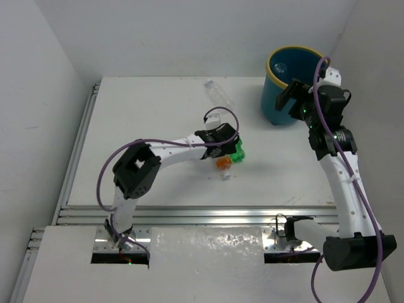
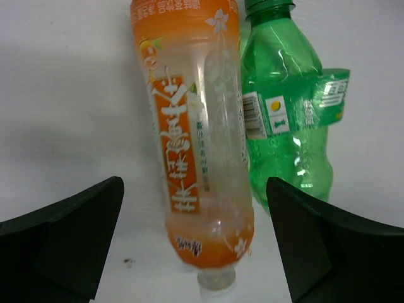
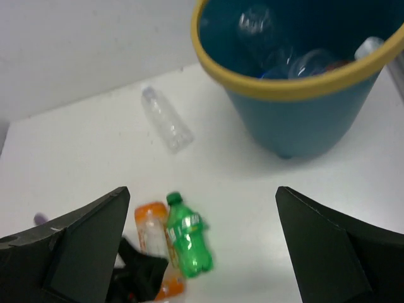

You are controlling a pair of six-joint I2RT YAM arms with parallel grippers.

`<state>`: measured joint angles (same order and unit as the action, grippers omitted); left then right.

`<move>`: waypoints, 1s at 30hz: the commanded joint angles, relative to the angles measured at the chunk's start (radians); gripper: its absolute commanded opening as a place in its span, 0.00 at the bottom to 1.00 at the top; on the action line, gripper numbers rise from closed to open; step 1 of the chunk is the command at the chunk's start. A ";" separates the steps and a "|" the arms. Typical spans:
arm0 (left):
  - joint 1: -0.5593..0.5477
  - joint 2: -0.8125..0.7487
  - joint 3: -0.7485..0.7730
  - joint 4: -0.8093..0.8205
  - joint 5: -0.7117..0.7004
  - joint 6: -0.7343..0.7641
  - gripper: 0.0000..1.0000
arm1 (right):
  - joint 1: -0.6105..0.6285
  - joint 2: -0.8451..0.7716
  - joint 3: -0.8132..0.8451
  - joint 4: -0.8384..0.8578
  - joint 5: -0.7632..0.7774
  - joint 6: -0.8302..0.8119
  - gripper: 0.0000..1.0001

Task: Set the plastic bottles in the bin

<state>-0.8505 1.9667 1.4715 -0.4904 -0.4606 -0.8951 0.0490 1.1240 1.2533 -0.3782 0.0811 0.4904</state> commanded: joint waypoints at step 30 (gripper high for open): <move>-0.013 -0.951 -0.922 0.834 0.393 0.436 0.10 | 0.359 0.151 -0.284 0.487 -0.650 0.338 0.99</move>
<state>-0.8673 1.0412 0.5625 0.1398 -0.2218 -0.5602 0.3542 1.2682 0.9440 -0.0471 -0.5327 0.7643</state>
